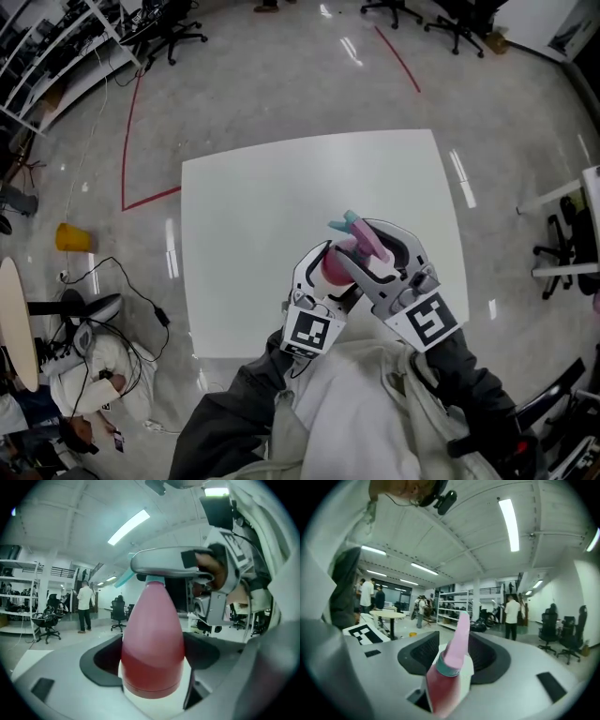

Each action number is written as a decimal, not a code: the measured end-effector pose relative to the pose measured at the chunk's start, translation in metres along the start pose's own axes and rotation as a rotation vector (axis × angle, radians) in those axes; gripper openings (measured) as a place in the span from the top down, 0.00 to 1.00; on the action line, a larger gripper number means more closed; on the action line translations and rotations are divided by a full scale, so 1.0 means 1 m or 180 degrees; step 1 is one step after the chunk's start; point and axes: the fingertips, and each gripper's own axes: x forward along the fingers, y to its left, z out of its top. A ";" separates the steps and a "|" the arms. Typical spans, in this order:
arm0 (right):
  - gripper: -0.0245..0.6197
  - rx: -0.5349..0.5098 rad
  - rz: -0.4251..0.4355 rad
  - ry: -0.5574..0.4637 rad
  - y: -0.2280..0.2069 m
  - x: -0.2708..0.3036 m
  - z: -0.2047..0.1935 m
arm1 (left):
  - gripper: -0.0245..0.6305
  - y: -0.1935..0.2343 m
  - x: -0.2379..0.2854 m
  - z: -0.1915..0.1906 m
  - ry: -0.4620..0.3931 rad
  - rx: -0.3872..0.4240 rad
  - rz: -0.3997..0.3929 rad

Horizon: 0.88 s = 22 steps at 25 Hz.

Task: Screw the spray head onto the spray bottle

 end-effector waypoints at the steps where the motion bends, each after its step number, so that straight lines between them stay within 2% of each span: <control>1: 0.70 0.0026 0.0205 -0.0033 0.004 -0.004 0.003 | 0.34 0.000 -0.005 0.005 -0.0073 0.0014 -0.0052; 3: 0.69 0.0131 0.0641 -0.0044 0.013 -0.010 0.007 | 0.34 0.001 -0.014 0.015 -0.0235 0.0004 -0.0133; 5: 0.69 0.0194 0.0955 -0.0078 0.022 -0.016 0.013 | 0.34 0.000 -0.021 0.019 -0.0269 0.0009 -0.0221; 7: 0.70 0.0092 0.1053 -0.0110 0.029 -0.020 0.016 | 0.34 -0.003 -0.027 0.019 -0.0251 0.0028 -0.0261; 8: 0.70 -0.0027 0.1007 -0.0087 0.030 -0.021 0.015 | 0.34 -0.002 -0.028 0.018 -0.0227 0.0043 -0.0208; 9: 0.75 -0.0141 0.0894 -0.0029 0.029 -0.020 0.012 | 0.34 0.001 -0.027 0.016 -0.0181 0.0070 -0.0101; 10: 0.76 -0.0191 0.0711 0.0054 0.026 -0.018 0.009 | 0.34 0.005 -0.027 0.014 -0.0116 0.0111 0.0045; 13: 0.76 0.0150 -0.0189 0.0192 0.007 -0.012 0.001 | 0.34 0.014 -0.024 0.008 0.0083 0.0230 0.0460; 15: 0.76 0.0311 -0.0635 0.0112 0.004 -0.012 0.004 | 0.34 0.013 -0.023 0.008 0.0086 0.0160 0.0513; 16: 0.76 0.0260 -0.0688 0.0047 0.008 -0.013 0.009 | 0.34 0.010 -0.024 0.011 0.0023 0.0082 0.0454; 17: 0.76 0.0165 -0.0641 -0.0040 0.013 -0.015 0.016 | 0.34 0.006 -0.025 0.016 -0.0062 0.0023 0.0360; 19: 0.75 0.0052 -0.0311 -0.0293 0.019 -0.024 0.030 | 0.34 -0.002 -0.026 0.028 -0.0213 0.0027 0.0130; 21: 0.61 0.0169 0.0178 -0.0491 0.021 -0.039 0.039 | 0.34 -0.010 -0.028 0.038 -0.0303 0.0095 -0.0166; 22: 0.58 0.0251 0.0416 -0.0534 0.023 -0.046 0.041 | 0.34 -0.012 -0.032 0.042 -0.0346 0.0113 -0.0346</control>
